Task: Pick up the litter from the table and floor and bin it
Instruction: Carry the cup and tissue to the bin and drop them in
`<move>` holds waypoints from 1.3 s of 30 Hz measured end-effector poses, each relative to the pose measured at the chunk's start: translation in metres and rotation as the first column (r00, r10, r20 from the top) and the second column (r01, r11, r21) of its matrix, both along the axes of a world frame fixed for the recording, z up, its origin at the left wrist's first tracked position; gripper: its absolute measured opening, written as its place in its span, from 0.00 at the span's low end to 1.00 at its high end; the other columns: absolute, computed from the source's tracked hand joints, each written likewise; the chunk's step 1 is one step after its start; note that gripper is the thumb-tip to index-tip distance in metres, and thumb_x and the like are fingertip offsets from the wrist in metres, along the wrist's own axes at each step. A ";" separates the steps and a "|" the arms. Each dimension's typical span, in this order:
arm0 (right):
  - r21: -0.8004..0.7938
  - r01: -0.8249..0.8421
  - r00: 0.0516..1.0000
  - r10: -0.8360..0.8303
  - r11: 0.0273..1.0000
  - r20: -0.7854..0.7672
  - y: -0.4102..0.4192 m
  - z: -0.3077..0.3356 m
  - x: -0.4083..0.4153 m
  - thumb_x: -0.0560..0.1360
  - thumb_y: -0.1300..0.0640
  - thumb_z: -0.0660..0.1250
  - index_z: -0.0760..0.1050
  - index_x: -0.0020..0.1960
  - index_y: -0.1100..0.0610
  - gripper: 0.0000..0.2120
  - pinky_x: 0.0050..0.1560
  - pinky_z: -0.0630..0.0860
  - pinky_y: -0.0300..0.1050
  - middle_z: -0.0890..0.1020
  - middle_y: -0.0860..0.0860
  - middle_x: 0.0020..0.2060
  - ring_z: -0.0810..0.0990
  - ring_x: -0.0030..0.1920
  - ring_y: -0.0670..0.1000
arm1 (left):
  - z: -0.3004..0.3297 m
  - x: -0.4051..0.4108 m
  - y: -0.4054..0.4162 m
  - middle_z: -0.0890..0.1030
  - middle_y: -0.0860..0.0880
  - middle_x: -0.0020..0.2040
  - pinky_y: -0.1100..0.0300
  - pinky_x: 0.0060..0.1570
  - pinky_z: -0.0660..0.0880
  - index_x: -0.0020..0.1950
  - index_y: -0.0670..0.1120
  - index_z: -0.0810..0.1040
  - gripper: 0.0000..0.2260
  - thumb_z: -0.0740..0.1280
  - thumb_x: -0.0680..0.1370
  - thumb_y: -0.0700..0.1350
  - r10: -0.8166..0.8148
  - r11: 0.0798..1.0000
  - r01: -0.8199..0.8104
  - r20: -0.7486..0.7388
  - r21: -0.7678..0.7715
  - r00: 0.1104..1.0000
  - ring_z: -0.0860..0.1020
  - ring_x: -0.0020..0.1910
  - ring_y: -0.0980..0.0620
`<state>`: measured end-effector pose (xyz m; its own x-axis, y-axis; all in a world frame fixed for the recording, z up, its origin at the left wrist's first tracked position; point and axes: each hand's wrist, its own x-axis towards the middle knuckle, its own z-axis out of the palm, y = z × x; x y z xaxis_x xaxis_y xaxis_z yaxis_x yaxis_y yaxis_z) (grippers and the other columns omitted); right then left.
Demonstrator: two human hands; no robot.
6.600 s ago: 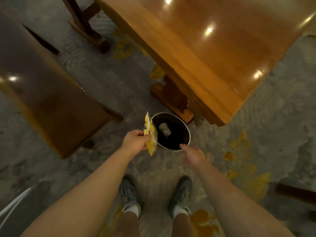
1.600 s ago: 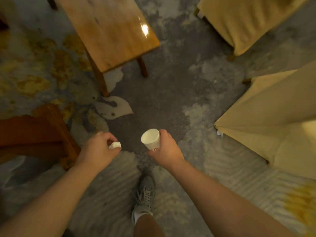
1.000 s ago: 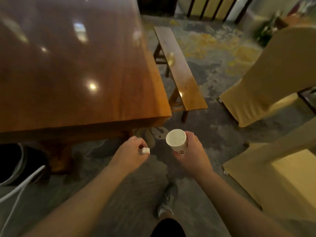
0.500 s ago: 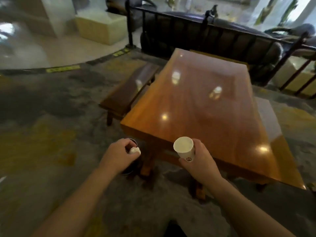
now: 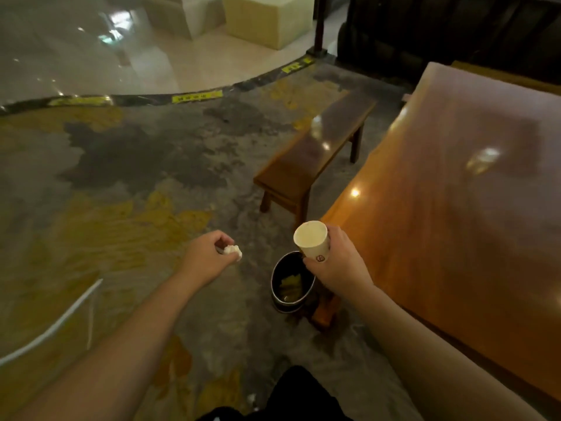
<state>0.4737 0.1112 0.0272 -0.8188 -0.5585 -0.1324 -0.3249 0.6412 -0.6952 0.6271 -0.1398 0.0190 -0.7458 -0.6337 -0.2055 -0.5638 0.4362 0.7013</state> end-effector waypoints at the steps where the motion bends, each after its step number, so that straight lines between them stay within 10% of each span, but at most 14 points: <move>1: -0.003 -0.014 1.000 0.014 1.000 -0.002 -0.015 -0.003 -0.008 0.69 0.49 0.79 0.64 0.69 0.46 0.35 0.54 0.75 0.44 0.75 0.46 0.63 0.74 0.62 0.49 | -0.002 -0.011 -0.013 0.84 0.51 0.39 0.59 0.36 0.72 0.44 0.49 0.83 0.09 0.79 0.69 0.47 -0.004 1.000 0.004 0.017 -0.008 1.000 0.80 0.37 0.51; 14: 0.164 0.250 0.922 -0.286 0.954 0.260 -0.146 -0.123 -0.023 0.66 0.45 0.80 0.61 0.69 0.41 0.39 0.60 0.77 0.49 0.76 0.44 0.65 0.75 0.64 0.49 | -0.149 -0.202 -0.117 0.81 0.54 0.41 0.58 0.39 0.74 0.42 0.53 0.80 0.11 0.78 0.67 0.54 -0.398 0.917 0.365 0.354 0.160 0.846 0.80 0.40 0.53; 27: 0.364 0.839 0.219 -0.863 0.405 0.455 -0.190 -0.268 -0.013 0.66 0.48 0.81 0.65 0.72 0.53 0.40 0.56 0.74 0.51 0.77 0.53 0.65 0.77 0.64 0.57 | -0.315 -0.298 -0.118 0.85 0.49 0.41 0.53 0.43 0.80 0.41 0.51 0.80 0.13 0.79 0.65 0.54 -0.706 0.707 0.553 0.397 0.441 0.586 0.84 0.42 0.45; 39: 0.423 0.868 0.013 -0.863 0.261 0.505 -0.165 -0.403 -0.023 0.68 0.48 0.81 0.58 0.78 0.52 0.47 0.63 0.75 0.58 0.73 0.54 0.71 0.73 0.69 0.60 | -0.442 -0.299 -0.070 0.81 0.48 0.31 0.50 0.46 0.83 0.44 0.47 0.81 0.10 0.78 0.72 0.50 -0.669 0.734 0.449 0.435 0.509 0.602 0.79 0.30 0.50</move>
